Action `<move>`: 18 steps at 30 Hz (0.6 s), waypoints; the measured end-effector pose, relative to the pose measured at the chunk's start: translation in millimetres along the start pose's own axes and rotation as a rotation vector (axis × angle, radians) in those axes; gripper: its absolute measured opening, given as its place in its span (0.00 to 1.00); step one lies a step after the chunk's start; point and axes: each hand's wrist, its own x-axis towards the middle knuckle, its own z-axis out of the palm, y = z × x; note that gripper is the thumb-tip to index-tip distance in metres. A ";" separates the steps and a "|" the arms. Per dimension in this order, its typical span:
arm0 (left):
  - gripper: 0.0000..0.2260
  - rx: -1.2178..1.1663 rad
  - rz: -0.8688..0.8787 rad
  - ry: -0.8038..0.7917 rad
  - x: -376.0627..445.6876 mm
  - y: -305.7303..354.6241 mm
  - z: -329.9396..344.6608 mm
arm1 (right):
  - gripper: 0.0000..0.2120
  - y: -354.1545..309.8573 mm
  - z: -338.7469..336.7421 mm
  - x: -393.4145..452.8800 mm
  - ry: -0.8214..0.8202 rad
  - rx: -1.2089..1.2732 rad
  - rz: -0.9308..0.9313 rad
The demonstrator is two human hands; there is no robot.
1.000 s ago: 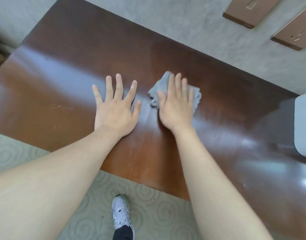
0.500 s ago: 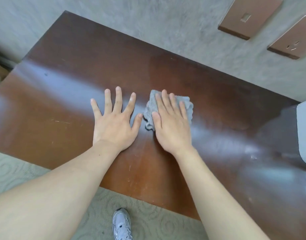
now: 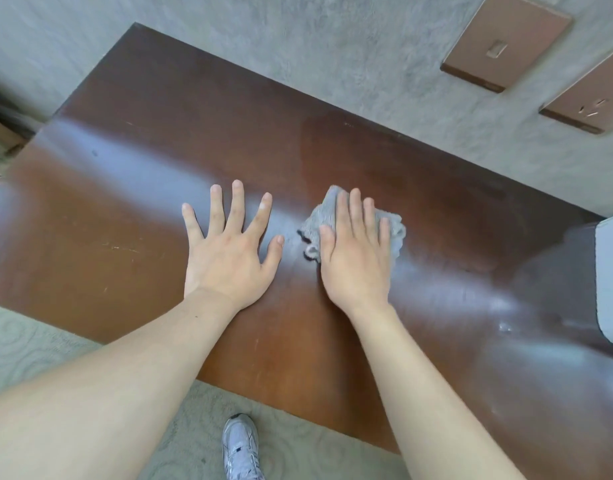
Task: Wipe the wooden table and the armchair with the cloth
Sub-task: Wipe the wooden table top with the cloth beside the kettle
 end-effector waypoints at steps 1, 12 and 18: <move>0.30 0.002 0.000 0.001 -0.2 -0.4 0.4 | 0.28 4.5 -3.4 32.0 0.022 -0.012 0.027; 0.30 0.010 -0.001 -0.014 0.0 -1.2 0.5 | 0.26 5.2 -12.3 121.4 0.108 -0.032 -0.053; 0.31 0.020 -0.008 -0.022 -0.2 -0.7 -1.5 | 0.24 16.1 1.5 17.9 0.117 0.196 -0.014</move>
